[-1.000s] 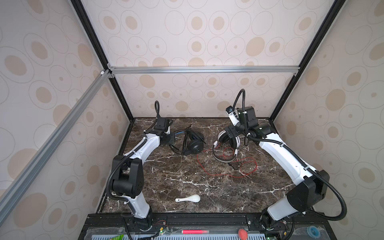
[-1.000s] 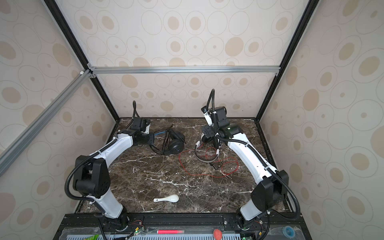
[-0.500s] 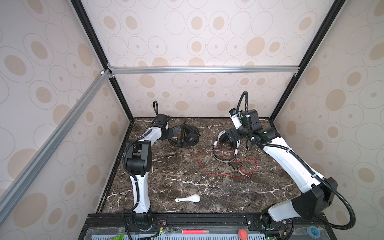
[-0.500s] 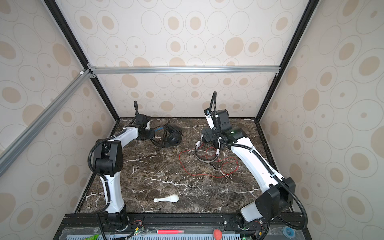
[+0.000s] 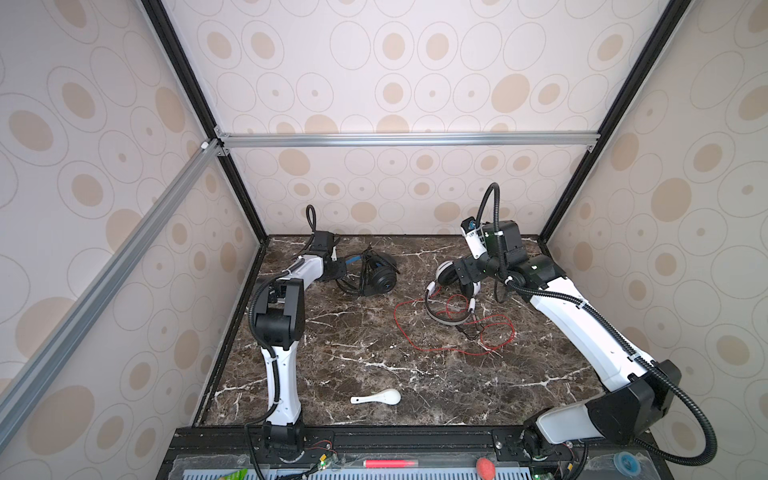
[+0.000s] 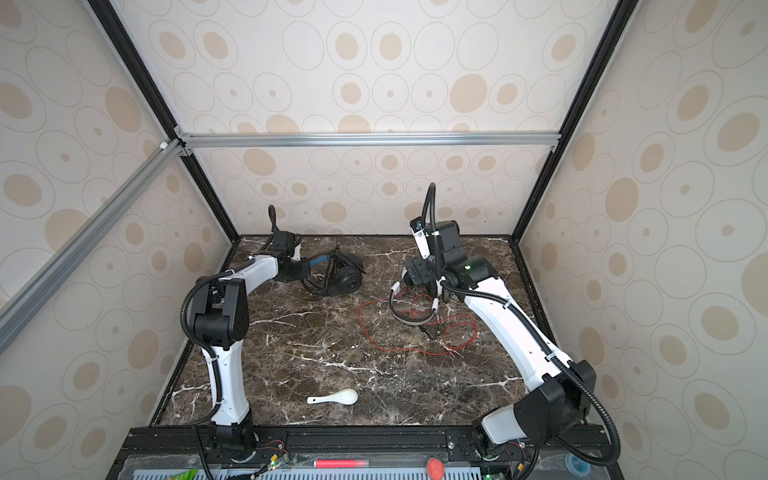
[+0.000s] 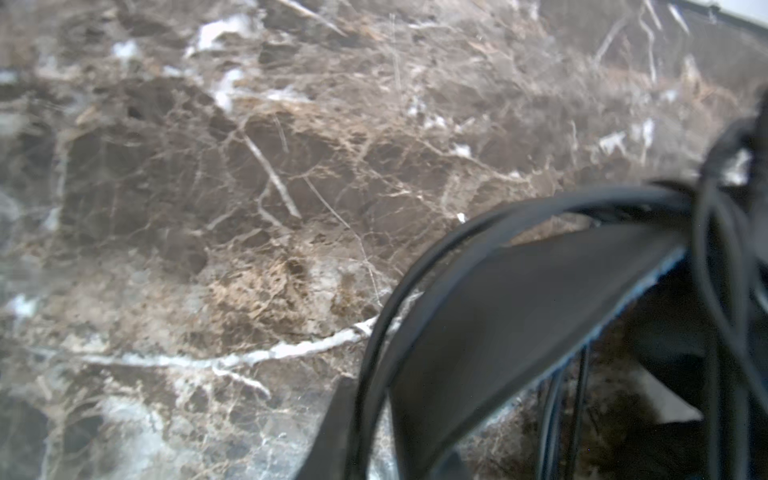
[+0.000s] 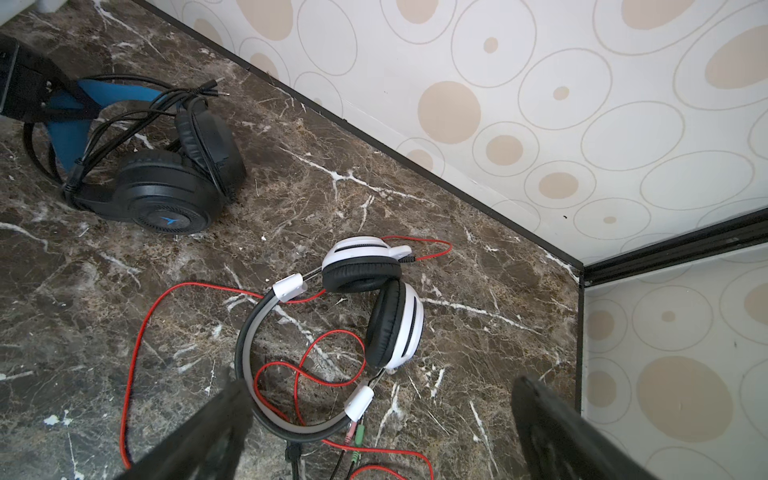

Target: Wrap the headphones

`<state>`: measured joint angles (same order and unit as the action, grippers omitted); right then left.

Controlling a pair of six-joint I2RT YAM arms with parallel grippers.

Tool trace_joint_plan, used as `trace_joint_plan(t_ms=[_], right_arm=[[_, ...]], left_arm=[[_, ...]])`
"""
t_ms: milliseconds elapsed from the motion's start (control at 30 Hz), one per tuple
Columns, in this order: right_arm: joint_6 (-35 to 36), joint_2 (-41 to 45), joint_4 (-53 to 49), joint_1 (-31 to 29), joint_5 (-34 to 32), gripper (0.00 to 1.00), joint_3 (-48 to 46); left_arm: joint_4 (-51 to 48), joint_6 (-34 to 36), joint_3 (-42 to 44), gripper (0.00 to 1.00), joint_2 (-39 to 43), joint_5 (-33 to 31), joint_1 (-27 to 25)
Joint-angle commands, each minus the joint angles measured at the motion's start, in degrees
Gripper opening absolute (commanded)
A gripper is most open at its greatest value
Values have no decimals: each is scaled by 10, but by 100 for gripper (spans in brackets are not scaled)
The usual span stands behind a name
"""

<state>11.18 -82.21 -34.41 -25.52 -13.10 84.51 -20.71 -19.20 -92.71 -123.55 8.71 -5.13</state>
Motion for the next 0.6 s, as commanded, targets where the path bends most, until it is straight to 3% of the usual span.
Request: trace_joint_plan(t_ms=[0, 133, 267, 467, 567], right_arm=[[3, 8, 8, -4, 2, 100, 6], [7, 11, 13, -5, 1, 100, 3], [4, 16, 16, -5, 3, 100, -2], [-8, 16, 11, -4, 1, 100, -1], [-19, 6, -1, -4, -5, 100, 8]], left_arm=[[13, -5, 2, 33, 20, -1, 4], [4, -1, 0, 46, 28, -7, 6], [-14, 9, -15, 69, 36, -17, 8], [-61, 30, -21, 89, 95, -65, 3], [-88, 29, -5, 91, 154, -93, -33]])
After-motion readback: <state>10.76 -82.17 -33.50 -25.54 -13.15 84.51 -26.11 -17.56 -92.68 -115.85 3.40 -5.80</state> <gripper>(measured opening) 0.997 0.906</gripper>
